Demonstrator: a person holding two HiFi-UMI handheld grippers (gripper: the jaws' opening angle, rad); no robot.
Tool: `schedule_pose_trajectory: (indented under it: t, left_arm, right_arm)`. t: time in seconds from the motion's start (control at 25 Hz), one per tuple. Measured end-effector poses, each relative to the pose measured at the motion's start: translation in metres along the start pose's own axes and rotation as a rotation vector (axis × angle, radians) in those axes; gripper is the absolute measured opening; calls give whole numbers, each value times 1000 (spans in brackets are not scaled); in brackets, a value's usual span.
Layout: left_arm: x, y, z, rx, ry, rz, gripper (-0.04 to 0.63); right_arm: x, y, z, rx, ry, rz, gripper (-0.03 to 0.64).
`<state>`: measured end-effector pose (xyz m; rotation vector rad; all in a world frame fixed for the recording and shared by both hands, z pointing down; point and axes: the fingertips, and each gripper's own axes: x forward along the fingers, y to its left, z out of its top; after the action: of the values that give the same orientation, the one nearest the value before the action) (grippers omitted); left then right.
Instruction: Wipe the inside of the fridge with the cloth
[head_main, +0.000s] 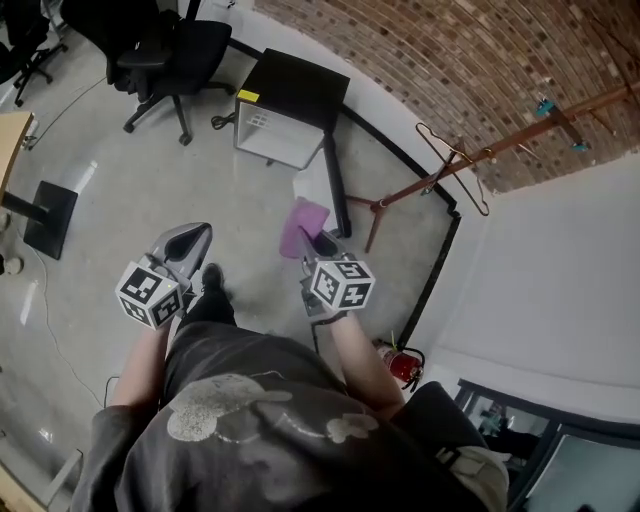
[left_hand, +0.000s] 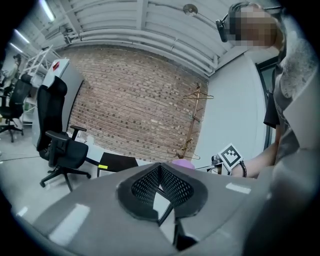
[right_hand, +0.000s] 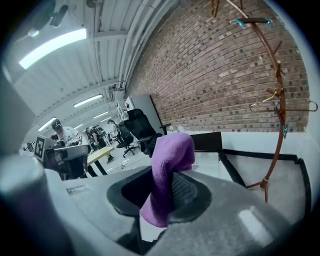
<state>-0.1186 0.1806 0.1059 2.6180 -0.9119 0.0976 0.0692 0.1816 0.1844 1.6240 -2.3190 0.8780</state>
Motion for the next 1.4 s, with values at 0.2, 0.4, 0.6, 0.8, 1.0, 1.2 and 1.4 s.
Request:
schedule_pose_trajectory:
  t: [0.2,0.4,0.6,0.8,1.0,1.2,1.4]
  left_arm:
    - [20,53,18,1,42,-89,17]
    - [49,93,34,8,70,-183,17]
    - [75,117,37,1,94,-237,17]
    - [106,126,30,-19,134,-254,17]
    - [153,140,33,-9,138,-229,17]
    - [209,163,34,-11,161,-198,17]
    - [270,200,27,-18,181,-168,17]
  right_arm:
    - [45,12,28,25,-12,-59,75]
    - [79,4,44,55,-9,-154,75]
    - [96,-11,56,89,-22,-219,75]
    - [113,-26,54,87,13,-221,75]
    - [156,-55,56,143,16,-186,75]
    - [214,-87,65,155,49,-127,75]
    - [274,-117,68,101,107,-62,75]
